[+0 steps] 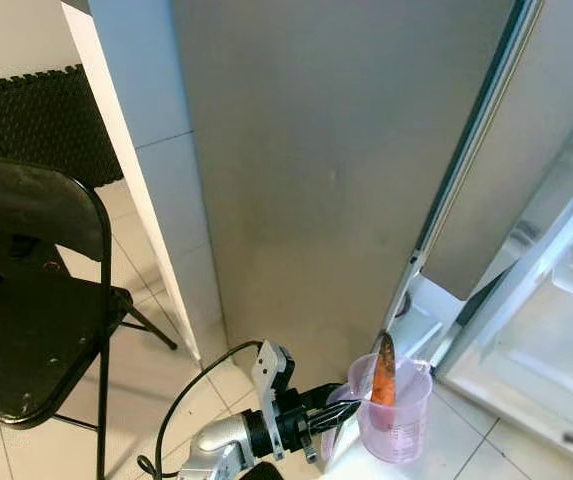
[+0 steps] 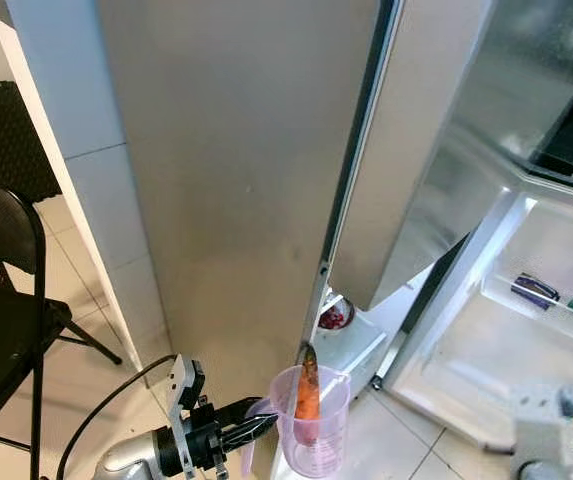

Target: Restocking fridge

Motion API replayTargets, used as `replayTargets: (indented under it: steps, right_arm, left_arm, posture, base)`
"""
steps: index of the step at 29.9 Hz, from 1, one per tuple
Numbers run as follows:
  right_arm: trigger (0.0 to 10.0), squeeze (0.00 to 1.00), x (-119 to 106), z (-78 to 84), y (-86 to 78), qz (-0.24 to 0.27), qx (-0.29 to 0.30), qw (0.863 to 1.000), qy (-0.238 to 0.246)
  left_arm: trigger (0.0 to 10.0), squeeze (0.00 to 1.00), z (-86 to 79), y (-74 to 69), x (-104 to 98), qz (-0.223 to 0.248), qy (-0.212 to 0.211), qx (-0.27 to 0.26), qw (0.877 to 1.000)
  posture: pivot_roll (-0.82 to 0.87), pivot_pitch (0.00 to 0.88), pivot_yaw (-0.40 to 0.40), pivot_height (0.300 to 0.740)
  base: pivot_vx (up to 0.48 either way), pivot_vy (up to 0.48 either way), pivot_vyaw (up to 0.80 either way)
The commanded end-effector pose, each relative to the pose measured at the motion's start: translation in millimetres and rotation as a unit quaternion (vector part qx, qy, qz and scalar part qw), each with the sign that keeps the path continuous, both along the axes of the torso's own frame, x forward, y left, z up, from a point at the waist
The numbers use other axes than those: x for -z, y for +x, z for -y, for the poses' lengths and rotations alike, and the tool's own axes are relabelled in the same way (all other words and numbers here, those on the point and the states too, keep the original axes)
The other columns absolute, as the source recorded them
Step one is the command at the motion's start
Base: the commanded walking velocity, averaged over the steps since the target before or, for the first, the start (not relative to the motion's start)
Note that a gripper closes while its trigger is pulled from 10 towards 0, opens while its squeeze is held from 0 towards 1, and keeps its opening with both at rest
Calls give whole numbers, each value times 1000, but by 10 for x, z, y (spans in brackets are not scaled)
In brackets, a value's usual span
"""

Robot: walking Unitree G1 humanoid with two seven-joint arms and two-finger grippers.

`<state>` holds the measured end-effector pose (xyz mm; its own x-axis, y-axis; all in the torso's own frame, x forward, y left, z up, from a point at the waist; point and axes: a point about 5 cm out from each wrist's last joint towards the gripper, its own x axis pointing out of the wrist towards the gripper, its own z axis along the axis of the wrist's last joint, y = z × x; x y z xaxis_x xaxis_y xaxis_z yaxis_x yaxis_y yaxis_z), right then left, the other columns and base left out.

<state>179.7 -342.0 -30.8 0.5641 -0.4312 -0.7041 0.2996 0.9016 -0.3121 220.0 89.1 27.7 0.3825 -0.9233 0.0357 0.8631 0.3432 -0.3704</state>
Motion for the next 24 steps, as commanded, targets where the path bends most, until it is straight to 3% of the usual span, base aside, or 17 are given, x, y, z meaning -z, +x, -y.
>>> replayTargets:
  steps: [1,13,21,24]
  right_arm:
    - [10000,0,216,-162,-232,-55,-9,998,29]
    - [10000,0,530,-439,-730,-155,-48,985,52]
    - [10000,0,589,-546,-786,-175,-67,981,56]
    - [10000,0,601,-570,-794,-179,-69,980,54]
  left_arm:
    - [10000,0,-14,27,-39,13,13,-2,1000]
    - [10000,0,-21,36,9,2,30,-13,999]
    - [10000,0,-41,50,51,-6,30,-9,1000]
    - [10000,0,-31,26,84,-16,33,1,999]
  posture:
    - [-30,0,-56,740]
    - [-30,0,-51,740]
    - [-31,0,-44,740]
    - [-29,0,-41,740]
  base:
    - [0,0,0]
    - [0,0,0]
    - [0,0,0]
    - [0,-480,0]
